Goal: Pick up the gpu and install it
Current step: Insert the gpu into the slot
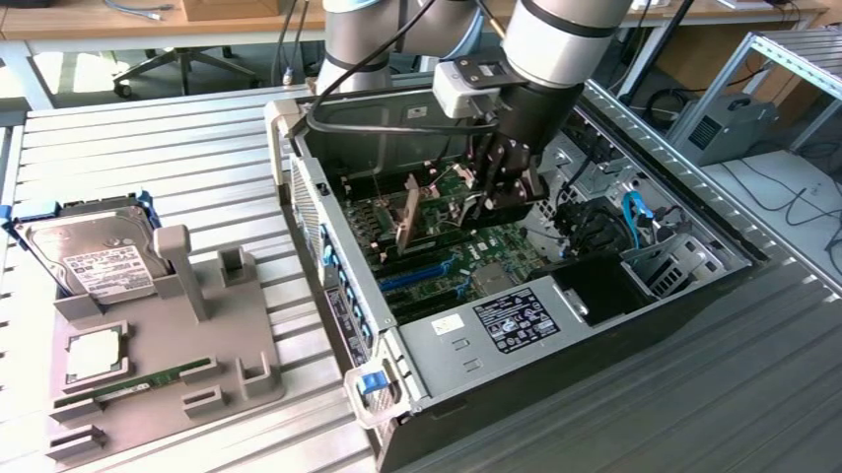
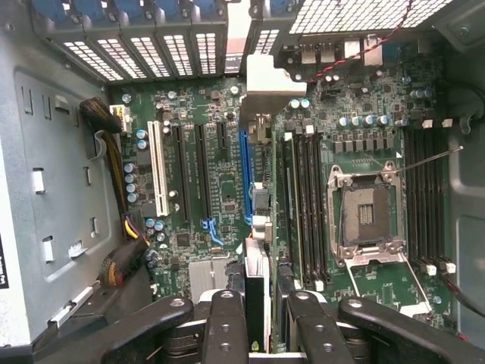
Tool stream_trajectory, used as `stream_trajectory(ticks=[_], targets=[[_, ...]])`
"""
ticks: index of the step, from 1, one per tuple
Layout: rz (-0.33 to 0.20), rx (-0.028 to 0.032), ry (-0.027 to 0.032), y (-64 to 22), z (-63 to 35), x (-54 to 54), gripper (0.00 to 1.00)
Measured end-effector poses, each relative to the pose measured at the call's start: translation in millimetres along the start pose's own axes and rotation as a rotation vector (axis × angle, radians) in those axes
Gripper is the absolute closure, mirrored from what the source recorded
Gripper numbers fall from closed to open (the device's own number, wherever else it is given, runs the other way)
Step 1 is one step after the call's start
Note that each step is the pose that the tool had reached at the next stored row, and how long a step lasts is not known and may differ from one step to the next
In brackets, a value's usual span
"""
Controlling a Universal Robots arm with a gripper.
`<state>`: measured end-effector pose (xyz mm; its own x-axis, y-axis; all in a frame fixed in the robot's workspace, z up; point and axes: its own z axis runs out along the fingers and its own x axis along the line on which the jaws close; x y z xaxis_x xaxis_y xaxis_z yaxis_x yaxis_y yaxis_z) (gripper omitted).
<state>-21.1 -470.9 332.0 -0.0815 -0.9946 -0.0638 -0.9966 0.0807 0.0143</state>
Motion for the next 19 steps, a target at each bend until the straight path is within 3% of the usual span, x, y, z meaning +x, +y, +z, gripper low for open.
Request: stream_trajectory(ticks=[19], targets=[[0.000,0.0000,0.0001,2.9,6.4,5.6,0.73]])
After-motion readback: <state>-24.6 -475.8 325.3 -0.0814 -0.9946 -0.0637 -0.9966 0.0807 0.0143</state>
